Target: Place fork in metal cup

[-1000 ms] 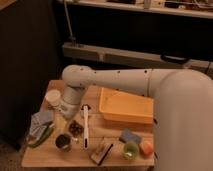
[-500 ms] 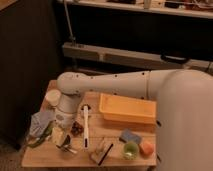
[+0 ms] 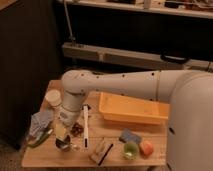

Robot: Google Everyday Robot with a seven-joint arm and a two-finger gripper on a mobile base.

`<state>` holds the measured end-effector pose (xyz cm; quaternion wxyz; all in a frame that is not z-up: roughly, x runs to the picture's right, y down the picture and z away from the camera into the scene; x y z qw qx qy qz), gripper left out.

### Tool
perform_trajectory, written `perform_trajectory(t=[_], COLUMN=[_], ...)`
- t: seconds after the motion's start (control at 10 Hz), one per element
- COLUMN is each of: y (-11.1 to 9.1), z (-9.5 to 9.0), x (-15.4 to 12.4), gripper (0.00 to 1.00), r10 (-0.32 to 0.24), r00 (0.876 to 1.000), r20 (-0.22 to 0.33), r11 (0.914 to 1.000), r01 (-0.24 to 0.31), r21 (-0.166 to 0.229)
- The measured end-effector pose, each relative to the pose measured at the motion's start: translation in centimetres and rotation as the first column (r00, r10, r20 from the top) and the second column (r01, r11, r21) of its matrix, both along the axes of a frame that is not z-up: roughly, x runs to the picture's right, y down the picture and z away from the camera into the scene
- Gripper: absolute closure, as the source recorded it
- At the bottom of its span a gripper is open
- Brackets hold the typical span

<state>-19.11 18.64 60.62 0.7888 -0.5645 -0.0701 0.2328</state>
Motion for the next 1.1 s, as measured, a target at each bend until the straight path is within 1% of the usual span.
perform_trajectory(t=[0.1, 0.3, 0.5, 0.6, 0.8, 1.1], y=[-0.7, -2.0, -3.3, -3.6, -4.5, -5.1], z=[0.1, 0.4, 1.2, 1.4, 2.3, 2.6], x=[-0.5, -2.3, -4.2, -4.5, -5.4, -6.6], gripper=[1.0, 1.0, 1.0, 1.0, 1.0, 1.0], r10=[0.001, -0.001, -0.006, -0.005, 0.005, 0.009], r00=[1.0, 0.997, 0.988, 0.985, 0.975, 0.96], r20=[0.017, 0.074, 0.153, 0.172, 0.223, 0.281], r11=[0.9998, 0.9974, 0.9928, 0.9921, 0.9922, 0.9915], r01=[-0.002, -0.004, -0.012, -0.017, -0.033, -0.045], r21=[0.021, 0.072, 0.119, 0.124, 0.121, 0.122])
